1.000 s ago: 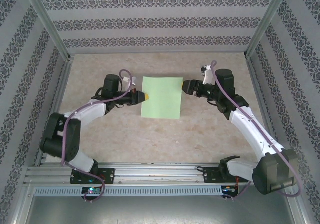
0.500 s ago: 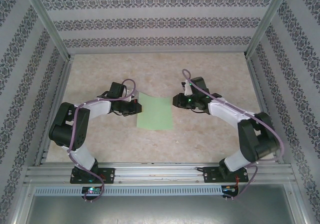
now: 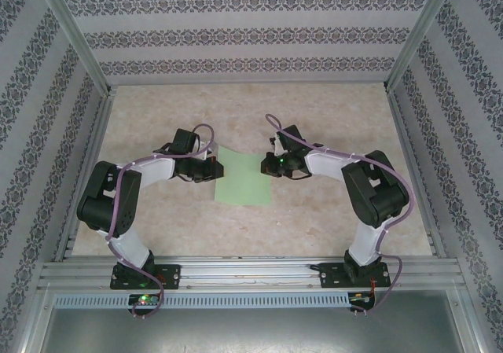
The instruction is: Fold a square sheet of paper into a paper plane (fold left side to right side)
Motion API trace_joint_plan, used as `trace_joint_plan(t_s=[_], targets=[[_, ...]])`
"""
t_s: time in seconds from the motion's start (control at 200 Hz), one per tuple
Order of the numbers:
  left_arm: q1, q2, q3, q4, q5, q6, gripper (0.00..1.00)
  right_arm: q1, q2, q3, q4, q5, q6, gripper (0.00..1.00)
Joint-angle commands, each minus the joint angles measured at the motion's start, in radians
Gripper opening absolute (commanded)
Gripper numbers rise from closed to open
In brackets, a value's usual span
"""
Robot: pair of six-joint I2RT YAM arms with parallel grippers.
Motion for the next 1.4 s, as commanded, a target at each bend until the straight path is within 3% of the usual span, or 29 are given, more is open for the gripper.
trace_joint_plan(t_s=[0.0, 0.265, 0.685, 0.964, 1.394], targets=[[-0.01, 0.003, 0.023, -0.003, 0.032, 0.005, 0.17, 0.007, 0.029, 0.015, -0.033, 0.026, 0.004, 0.0], [-0.023, 0.004, 0.037, 0.049, 0.091, -0.044, 0.35, 0.007, 0.062, -0.004, -0.076, 0.056, -0.018, 0.0], [-0.088, 0.049, 0.089, 0.091, 0.123, -0.087, 0.43, 0.011, 0.056, -0.041, -0.016, 0.036, -0.01, 0.03], [-0.134, 0.121, 0.125, 0.121, 0.124, -0.103, 0.4, 0.01, 0.031, -0.071, 0.085, -0.021, 0.033, 0.04], [-0.16, 0.18, 0.148, 0.153, 0.117, -0.124, 0.21, 0.001, 0.012, -0.098, 0.202, -0.07, 0.094, 0.03]])
